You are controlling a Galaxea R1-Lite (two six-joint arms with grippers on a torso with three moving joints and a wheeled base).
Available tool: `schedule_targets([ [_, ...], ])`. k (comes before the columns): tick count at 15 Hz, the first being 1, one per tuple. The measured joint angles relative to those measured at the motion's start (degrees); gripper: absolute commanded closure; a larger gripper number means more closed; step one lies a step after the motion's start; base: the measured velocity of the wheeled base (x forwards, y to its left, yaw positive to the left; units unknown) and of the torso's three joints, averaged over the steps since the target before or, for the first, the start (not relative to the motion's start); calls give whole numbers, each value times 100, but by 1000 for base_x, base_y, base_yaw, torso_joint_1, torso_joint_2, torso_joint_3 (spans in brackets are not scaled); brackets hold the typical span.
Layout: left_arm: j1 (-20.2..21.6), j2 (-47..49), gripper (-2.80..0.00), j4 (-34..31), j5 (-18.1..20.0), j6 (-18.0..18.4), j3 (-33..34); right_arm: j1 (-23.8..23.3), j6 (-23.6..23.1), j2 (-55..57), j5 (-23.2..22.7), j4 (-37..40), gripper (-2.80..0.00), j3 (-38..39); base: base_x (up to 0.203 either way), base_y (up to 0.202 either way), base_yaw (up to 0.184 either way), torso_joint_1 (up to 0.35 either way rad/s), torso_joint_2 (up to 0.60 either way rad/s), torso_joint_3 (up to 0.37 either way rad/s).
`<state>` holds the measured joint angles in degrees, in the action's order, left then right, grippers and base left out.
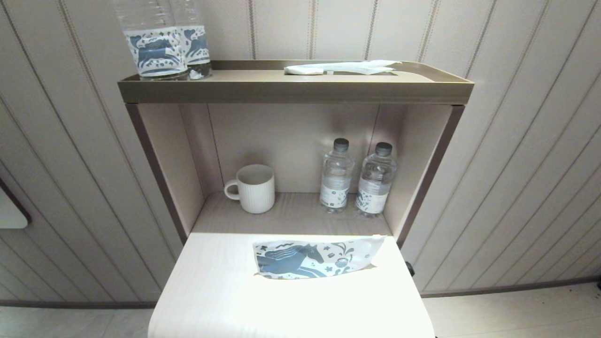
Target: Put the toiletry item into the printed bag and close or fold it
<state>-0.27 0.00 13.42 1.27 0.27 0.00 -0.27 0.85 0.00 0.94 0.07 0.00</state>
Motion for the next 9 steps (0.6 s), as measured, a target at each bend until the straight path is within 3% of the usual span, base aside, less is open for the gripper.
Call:
schedule_targets([
  [9,0,0,0,-4,-1,0,0,0,-30,0,-12,-5,0,0,0,0,0,0,0,0],
])
